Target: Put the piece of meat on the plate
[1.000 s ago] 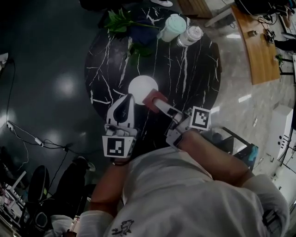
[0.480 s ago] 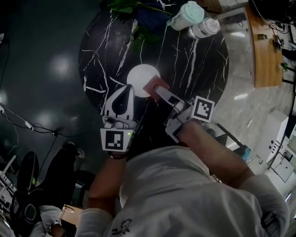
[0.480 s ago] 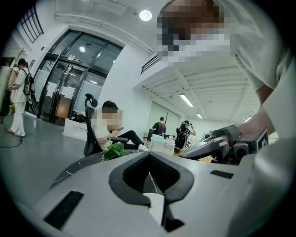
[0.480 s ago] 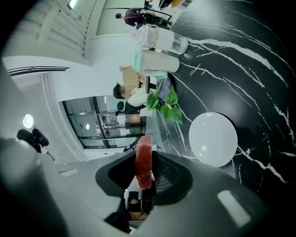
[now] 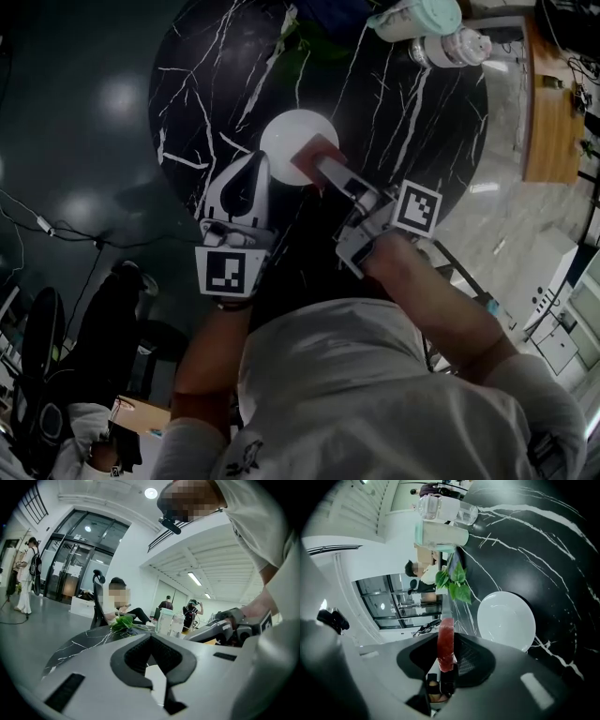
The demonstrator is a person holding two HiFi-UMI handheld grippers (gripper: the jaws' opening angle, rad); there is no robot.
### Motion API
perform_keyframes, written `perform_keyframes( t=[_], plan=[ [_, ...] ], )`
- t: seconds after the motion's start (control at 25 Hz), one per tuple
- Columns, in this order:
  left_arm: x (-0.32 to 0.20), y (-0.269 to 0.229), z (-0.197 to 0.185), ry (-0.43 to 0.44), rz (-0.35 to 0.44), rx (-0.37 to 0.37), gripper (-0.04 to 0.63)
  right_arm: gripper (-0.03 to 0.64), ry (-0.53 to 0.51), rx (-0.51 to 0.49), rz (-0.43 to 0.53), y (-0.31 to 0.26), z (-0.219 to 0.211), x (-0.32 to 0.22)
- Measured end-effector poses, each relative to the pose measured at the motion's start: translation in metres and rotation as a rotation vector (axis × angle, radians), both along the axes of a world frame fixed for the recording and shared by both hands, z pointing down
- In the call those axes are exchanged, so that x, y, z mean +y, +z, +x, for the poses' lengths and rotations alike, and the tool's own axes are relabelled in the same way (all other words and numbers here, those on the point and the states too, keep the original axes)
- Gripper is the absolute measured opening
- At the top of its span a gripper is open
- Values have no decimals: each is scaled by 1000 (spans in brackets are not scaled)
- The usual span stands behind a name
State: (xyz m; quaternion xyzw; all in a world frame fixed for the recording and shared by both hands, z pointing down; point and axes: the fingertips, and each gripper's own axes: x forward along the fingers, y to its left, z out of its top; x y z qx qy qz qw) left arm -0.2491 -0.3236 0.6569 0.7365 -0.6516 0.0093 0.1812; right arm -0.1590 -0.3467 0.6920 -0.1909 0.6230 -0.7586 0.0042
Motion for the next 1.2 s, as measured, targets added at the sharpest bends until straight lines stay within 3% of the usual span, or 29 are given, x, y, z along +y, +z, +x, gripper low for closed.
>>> perform_keyframes(
  t=[0.64, 1.2],
  plan=[
    [-8, 60, 3, 9, -38, 35, 6, 91, -55, 102, -45, 78, -5, -3],
    [-4, 81, 5, 23, -57, 51, 6, 91, -124, 209, -28, 106, -12, 3]
  ],
)
